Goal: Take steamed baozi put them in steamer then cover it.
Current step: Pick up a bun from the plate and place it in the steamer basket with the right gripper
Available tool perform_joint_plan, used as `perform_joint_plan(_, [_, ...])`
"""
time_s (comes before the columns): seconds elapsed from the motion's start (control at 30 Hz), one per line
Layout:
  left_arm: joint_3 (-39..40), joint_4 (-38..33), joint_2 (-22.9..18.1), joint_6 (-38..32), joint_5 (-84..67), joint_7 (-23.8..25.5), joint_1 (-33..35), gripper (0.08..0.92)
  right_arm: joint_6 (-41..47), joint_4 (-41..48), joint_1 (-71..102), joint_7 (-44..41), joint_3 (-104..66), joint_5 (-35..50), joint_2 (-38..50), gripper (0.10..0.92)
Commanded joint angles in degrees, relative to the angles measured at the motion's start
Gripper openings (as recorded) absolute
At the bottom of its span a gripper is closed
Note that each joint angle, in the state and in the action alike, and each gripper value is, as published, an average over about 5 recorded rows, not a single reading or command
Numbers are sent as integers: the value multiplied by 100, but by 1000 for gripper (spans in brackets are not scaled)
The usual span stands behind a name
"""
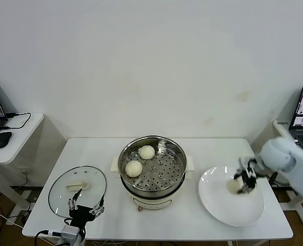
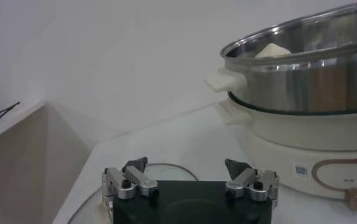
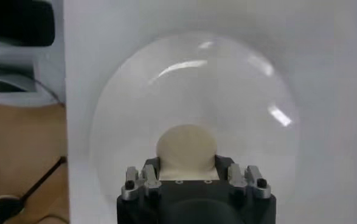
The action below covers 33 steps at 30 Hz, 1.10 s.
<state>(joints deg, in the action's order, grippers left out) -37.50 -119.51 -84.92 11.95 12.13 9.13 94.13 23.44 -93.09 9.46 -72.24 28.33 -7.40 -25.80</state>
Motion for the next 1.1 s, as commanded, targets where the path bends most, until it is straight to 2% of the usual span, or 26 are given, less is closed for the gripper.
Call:
perform_joint_plan(0.03, [-66,7,24,-25,24,-40,-49,823,64,361,-3003,-246,1542,1187,-695,568])
perform_joint_plan(0.23, [-169,9,-4,-82,8,-105,-82,823,-72,1022,-4064,-364,2291,1704,-2012,568])
perform_joint_plan(0.43, [-221,70,-84,-153,6,-246,-114,823,-500,1602,-4363,-650,2476,2007,-3083,558])
perform_joint_plan(0.5, [-242,80,-96,-163,3,-275,-123,823,-1074,1883,-4384,-750,2518,2091,-3444,533])
perform_joint_plan(0.63, [-313,68,-127,-160,-18,-292,-147,823,-2323,2390,-4376,-822,2654,2207,-4056,434])
perform_joint_plan(0.77, [-354,65,-136,-160,-25,-282,-142,823,-2620,2507,-4241,-883,2645,1987,-4355,387])
perform_joint_plan(1.1, [-373,102,-134,-162,-17,-281,-145,823,-3728,2350,-3938,-1152,2924,1866,-4370,388])
